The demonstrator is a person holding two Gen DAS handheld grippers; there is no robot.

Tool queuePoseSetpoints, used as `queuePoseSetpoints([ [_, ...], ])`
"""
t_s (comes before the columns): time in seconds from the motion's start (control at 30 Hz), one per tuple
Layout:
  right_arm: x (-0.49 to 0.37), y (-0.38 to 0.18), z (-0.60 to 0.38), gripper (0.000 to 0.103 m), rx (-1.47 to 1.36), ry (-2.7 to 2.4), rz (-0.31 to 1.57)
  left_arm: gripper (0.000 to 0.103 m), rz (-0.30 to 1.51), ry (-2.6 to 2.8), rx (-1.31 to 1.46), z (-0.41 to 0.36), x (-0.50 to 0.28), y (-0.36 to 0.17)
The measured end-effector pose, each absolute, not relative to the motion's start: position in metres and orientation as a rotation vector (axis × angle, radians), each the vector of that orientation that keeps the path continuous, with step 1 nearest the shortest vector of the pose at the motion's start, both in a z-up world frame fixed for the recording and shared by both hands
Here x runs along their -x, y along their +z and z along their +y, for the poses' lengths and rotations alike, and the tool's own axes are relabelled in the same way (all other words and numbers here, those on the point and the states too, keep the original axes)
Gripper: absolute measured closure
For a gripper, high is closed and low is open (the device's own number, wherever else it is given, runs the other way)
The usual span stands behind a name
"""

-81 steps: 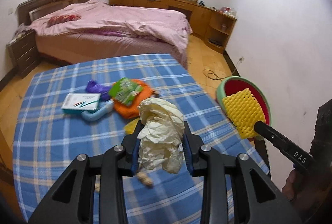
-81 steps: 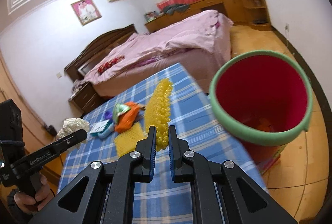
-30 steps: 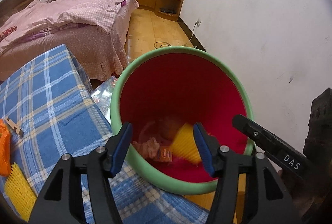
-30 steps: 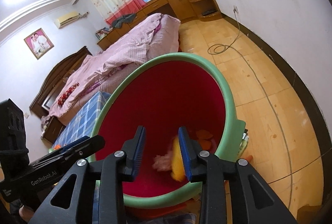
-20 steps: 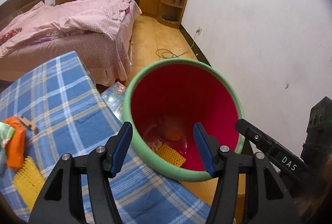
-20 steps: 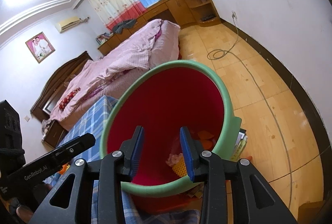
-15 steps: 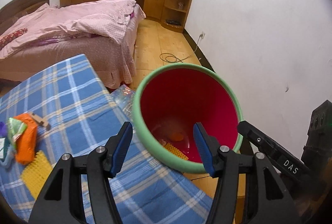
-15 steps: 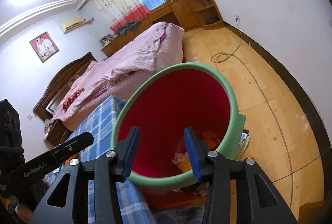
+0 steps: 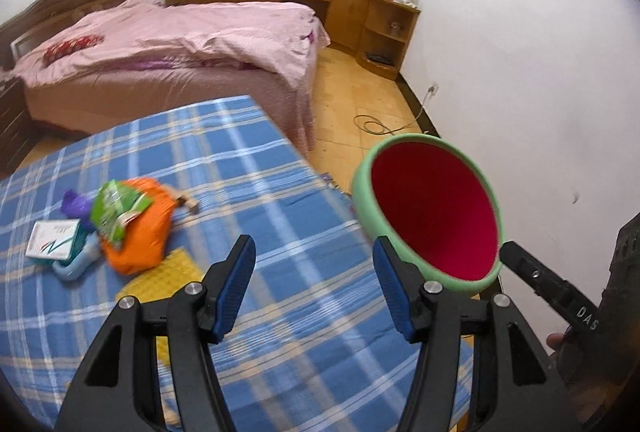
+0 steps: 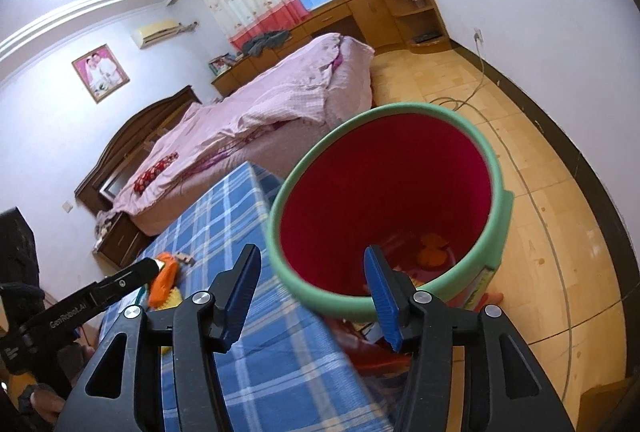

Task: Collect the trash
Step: 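Grasp the white medicine box with the left tool while the right tool grasps another yellow foam net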

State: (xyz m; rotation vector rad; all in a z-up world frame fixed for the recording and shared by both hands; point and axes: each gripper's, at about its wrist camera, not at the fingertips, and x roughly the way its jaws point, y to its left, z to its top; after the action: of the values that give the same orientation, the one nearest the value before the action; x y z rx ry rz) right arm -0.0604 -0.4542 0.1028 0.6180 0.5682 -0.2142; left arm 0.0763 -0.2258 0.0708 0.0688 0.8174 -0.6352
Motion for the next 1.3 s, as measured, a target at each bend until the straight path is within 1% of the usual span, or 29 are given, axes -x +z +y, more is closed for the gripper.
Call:
queuePoseSetpoints([
  [0.3,0.045,0.099,-0.428,0.047,-0.616,-0.162,0.621,0.042,0.838,-0.545,-0.039,-0.166,-0.100,0.060],
  [0.4,0.039,0.097,-0.418,0.044,-0.611,-0.161,0.639,0.034,0.844,-0.478,-0.046,-0.144,-0.115,0.058],
  [0.47,0.034,0.096,-0.411,0.037,-0.601,-0.156,0.655,0.032,0.840,-0.439,-0.049,-0.130,-0.125,0.057],
  [0.5,0.033,0.096,-0.408,0.036,-0.597,-0.154,0.659,0.030,0.841,-0.410,-0.051,-0.121,-0.132,0.057],
  [0.53,0.030,0.096,-0.405,0.036,-0.590,-0.149,0.665,0.029,0.843,-0.388,-0.052,-0.113,-0.138,0.056],
  [0.6,0.025,0.096,-0.399,0.036,-0.573,-0.146,0.674,0.023,0.860,-0.352,-0.054,-0.098,-0.153,0.051],
  [0.63,0.022,0.096,-0.395,0.036,-0.562,-0.144,0.679,0.021,0.873,-0.348,-0.060,-0.093,-0.160,0.048],
  [0.83,0.012,0.090,-0.378,0.035,-0.527,-0.128,0.714,0.021,0.926,-0.263,-0.112,-0.063,-0.200,0.024],
  [0.97,0.006,0.085,-0.370,0.034,-0.510,-0.125,0.736,0.009,0.947,-0.230,-0.128,-0.053,-0.214,0.014],
  [1.3,-0.004,0.078,-0.356,0.034,-0.486,-0.109,0.770,0.009,1.036,-0.168,-0.072,-0.038,-0.237,-0.015],
])
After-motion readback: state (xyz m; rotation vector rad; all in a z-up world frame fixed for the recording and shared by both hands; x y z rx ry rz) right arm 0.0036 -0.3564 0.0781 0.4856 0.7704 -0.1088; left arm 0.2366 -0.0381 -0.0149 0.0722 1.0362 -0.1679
